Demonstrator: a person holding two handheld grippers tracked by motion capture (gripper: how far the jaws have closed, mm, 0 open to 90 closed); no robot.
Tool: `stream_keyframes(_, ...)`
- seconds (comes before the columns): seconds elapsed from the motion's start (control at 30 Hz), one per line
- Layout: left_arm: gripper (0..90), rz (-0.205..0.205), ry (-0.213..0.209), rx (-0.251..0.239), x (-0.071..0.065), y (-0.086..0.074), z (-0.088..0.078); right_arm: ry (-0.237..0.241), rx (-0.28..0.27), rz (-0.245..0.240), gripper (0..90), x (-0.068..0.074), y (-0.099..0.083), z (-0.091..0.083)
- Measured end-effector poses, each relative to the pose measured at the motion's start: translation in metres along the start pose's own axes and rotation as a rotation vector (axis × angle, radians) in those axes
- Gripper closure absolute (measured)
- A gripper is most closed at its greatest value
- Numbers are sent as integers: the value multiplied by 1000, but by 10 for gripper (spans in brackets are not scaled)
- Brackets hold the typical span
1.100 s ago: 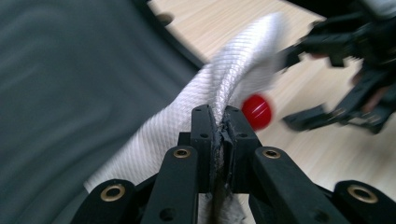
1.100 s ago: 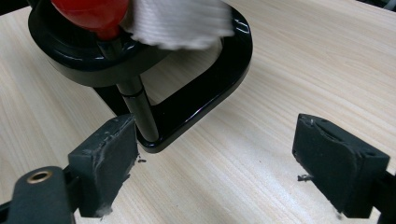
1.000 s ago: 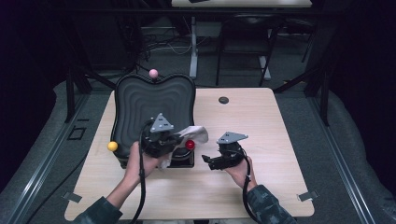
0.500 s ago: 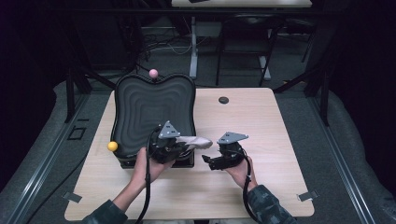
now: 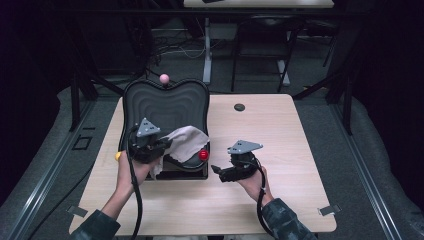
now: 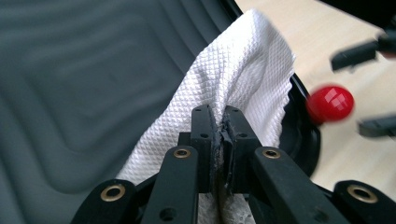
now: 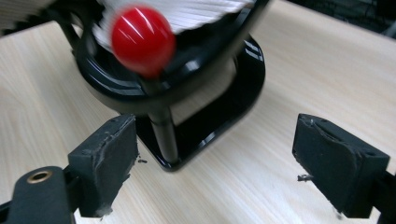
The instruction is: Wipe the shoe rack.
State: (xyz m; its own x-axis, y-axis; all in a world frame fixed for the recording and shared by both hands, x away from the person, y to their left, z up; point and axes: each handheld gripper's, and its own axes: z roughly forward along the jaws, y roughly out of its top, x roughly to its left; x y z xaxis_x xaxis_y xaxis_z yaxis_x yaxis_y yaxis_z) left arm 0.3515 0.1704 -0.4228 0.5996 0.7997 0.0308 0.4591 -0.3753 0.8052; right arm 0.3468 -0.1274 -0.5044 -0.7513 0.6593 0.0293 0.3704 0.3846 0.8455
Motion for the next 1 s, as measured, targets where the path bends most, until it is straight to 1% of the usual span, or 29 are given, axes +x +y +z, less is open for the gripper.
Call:
stream_keyframes(0.03,840,-2,5,-6,2,2,-1,4,-12,-8,133,2,3,0)
stream_keyframes(0.07,839,-3,12,-13,4,4,-2,-2,-14,-12,134,4,5,-1)
stream_keyframes(0.1,839,-5,24,-25,5,6,-2,-49,5,-24,137,8,8,-3)
stream_keyframes(0.17,839,-13,36,-34,9,9,-4,5,-39,-36,143,11,11,-1)
stream_keyframes(0.2,839,-19,48,-49,11,11,-4,9,-48,-38,149,13,13,0)
stream_keyframes(0.27,839,-28,58,-63,15,14,-5,-15,-45,-48,183,18,17,1)
stream_keyframes(0.37,839,-36,80,-80,20,21,-7,8,-72,-72,248,23,23,5)
stream_keyframes(0.4,839,-41,86,-87,22,24,-7,-1,-75,-80,274,26,25,7)
stream_keyframes(0.5,839,-44,108,-102,27,31,-8,-12,-73,-95,340,29,30,13)
stream_keyframes(0.57,838,-50,117,-112,32,37,-8,3,-68,-97,387,30,32,20)
stream_keyframes(0.6,838,-56,128,-122,33,39,-8,1,-61,-104,395,30,32,23)
stream_keyframes(0.63,838,-58,127,-125,35,40,-8,-4,-71,-109,431,31,33,24)
stream_keyframes(0.7,838,-66,135,-137,38,44,-7,-13,-63,-118,485,32,34,24)
stream_keyframes(0.77,838,-69,145,-145,41,48,-6,-14,-68,-125,578,34,34,26)
stream_keyframes(0.8,838,-68,150,-150,42,50,-5,-14,-64,-131,591,35,33,27)
stream_keyframes(0.87,838,-68,159,-155,45,56,-3,-26,-61,-130,596,36,32,26)
stream_keyframes(0.9,838,-69,166,-158,46,58,-3,-27,-70,-127,598,37,31,26)
stream_keyframes(1.0,838,-66,176,-168,49,68,0,-26,-72,-127,600,37,29,23)
